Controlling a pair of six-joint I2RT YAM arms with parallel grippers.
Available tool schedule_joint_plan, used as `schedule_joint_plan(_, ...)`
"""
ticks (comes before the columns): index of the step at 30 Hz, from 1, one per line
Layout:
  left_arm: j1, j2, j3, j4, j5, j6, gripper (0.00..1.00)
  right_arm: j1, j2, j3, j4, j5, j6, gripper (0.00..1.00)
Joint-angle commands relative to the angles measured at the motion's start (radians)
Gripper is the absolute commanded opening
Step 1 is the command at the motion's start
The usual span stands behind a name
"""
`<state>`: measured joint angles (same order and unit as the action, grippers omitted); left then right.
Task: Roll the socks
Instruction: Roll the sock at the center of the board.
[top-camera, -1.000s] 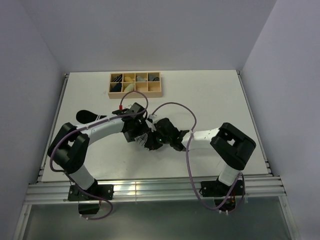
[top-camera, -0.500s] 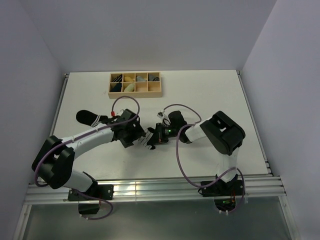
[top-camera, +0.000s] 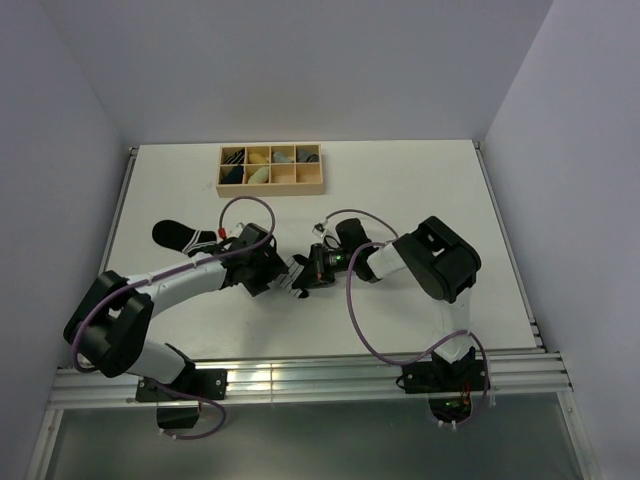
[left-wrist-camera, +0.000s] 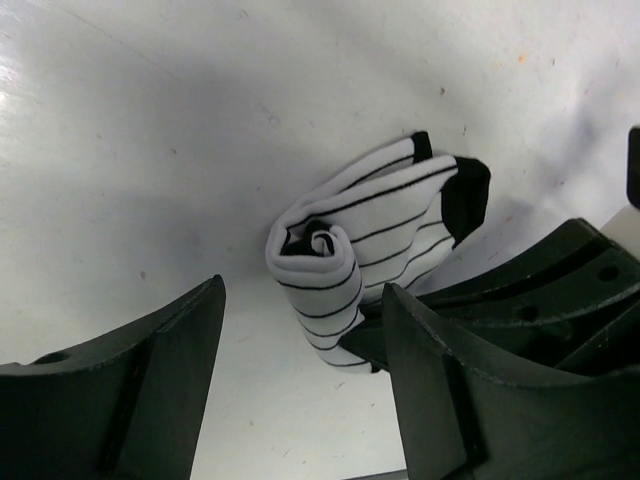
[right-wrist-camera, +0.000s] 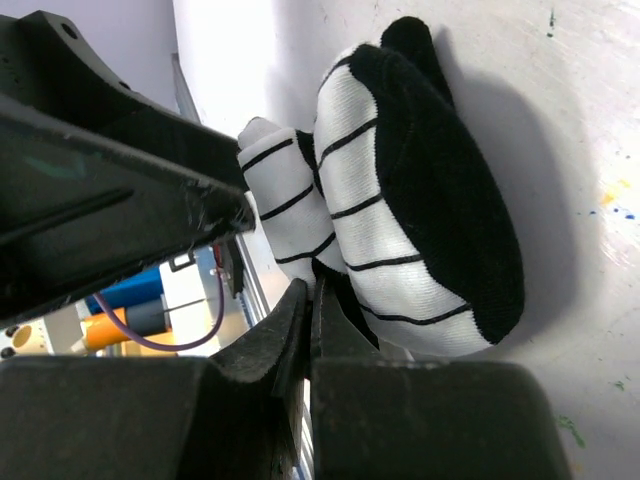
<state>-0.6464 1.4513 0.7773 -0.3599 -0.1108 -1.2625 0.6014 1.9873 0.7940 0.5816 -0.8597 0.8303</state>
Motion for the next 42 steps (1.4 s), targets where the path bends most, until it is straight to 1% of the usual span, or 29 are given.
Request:
schedule_joint_plan(1, 0.016, 0.015, -0.010, 0.071, -0.026, -0.029, 0.68, -0.009, 0.048, -0.009, -0.048, 0.070, 0.000, 0.00)
schedule_joint_plan(4, 0.019, 0.044, -0.012, 0.075, -0.020, -0.025, 0.66, -0.018, 0.057, -0.019, -0.032, 0.068, 0.015, 0.00)
schedule_joint_plan(10, 0.021, 0.084, -0.033, 0.119, -0.023, -0.025, 0.58, -0.028, 0.061, -0.029, -0.022, 0.068, 0.027, 0.00)
schedule_joint_plan(13, 0.021, 0.110, -0.024, 0.119, -0.024, -0.017, 0.47, -0.029, 0.064, -0.036, -0.006, 0.067, 0.039, 0.00)
schedule_joint_plan(14, 0.021, 0.119, -0.023, 0.116, -0.023, -0.009, 0.37, -0.031, 0.058, -0.042, -0.002, 0.070, 0.038, 0.00)
schedule_joint_plan(17, 0.021, 0.139, 0.006, 0.096, -0.024, 0.014, 0.19, -0.031, 0.016, -0.044, -0.041, 0.108, -0.008, 0.03)
schedule_joint_plan(18, 0.021, 0.144, 0.017, 0.069, -0.027, 0.020, 0.08, -0.029, 0.001, -0.041, -0.077, 0.120, -0.040, 0.08)
schedule_joint_plan(19, 0.021, 0.152, 0.045, 0.058, -0.024, 0.037, 0.03, -0.029, -0.014, -0.044, -0.091, 0.137, -0.059, 0.11)
schedule_joint_plan(20, 0.021, 0.165, 0.060, 0.046, -0.021, 0.047, 0.00, -0.029, -0.054, -0.047, -0.118, 0.171, -0.075, 0.15)
schedule_joint_plan(21, 0.021, 0.173, 0.079, 0.024, -0.018, 0.057, 0.01, -0.026, -0.076, -0.050, -0.135, 0.194, -0.112, 0.23)
schedule_joint_plan(22, 0.021, 0.182, 0.117, -0.017, -0.017, 0.078, 0.00, -0.025, -0.102, -0.050, -0.155, 0.217, -0.135, 0.27)
schedule_joint_plan(23, 0.019, 0.204, 0.138, -0.040, -0.013, 0.090, 0.00, -0.020, -0.155, -0.055, -0.195, 0.278, -0.158, 0.34)
schedule_joint_plan(25, 0.019, 0.237, 0.198, -0.103, -0.012, 0.124, 0.00, -0.002, -0.244, -0.062, -0.230, 0.344, -0.233, 0.39)
schedule_joint_plan(26, 0.019, 0.251, 0.220, -0.125, -0.012, 0.136, 0.00, 0.009, -0.272, -0.062, -0.276, 0.438, -0.259, 0.41)
schedule_joint_plan(28, 0.017, 0.289, 0.276, -0.158, -0.012, 0.173, 0.00, 0.061, -0.349, -0.061, -0.313, 0.540, -0.345, 0.44)
schedule_joint_plan(29, 0.019, 0.302, 0.293, -0.187, -0.015, 0.181, 0.00, 0.083, -0.370, -0.059, -0.343, 0.641, -0.397, 0.46)
schedule_joint_plan(30, 0.017, 0.313, 0.309, -0.198, -0.010, 0.193, 0.00, 0.110, -0.389, -0.058, -0.354, 0.706, -0.424, 0.47)
schedule_joint_plan(31, 0.019, 0.339, 0.341, -0.208, -0.007, 0.215, 0.00, 0.170, -0.418, -0.056, -0.365, 0.761, -0.448, 0.47)
schedule_joint_plan(32, 0.019, 0.351, 0.358, -0.229, -0.006, 0.222, 0.00, 0.202, -0.429, -0.052, -0.377, 0.813, -0.488, 0.49)
schedule_joint_plan(33, 0.017, 0.363, 0.372, -0.237, -0.003, 0.230, 0.00, 0.233, -0.435, -0.049, -0.384, 0.917, -0.506, 0.50)
schedule_joint_plan(34, 0.019, 0.385, 0.396, -0.241, 0.002, 0.245, 0.00, 0.289, -0.441, -0.036, -0.388, 0.960, -0.525, 0.50)
schedule_joint_plan(35, 0.019, 0.392, 0.405, -0.246, 0.003, 0.253, 0.00, 0.317, -0.438, -0.029, -0.399, 1.009, -0.542, 0.52)
schedule_joint_plan(37, 0.019, 0.405, 0.425, -0.249, 0.016, 0.270, 0.00, 0.360, -0.412, -0.006, -0.414, 1.100, -0.588, 0.53)
schedule_joint_plan(38, 0.017, 0.415, 0.431, -0.251, 0.017, 0.275, 0.00, 0.392, -0.403, 0.016, -0.423, 1.123, -0.600, 0.53)
schedule_joint_plan(42, 0.017, 0.439, 0.456, -0.258, 0.029, 0.295, 0.00, 0.449, -0.358, 0.047, -0.425, 1.218, -0.655, 0.53)
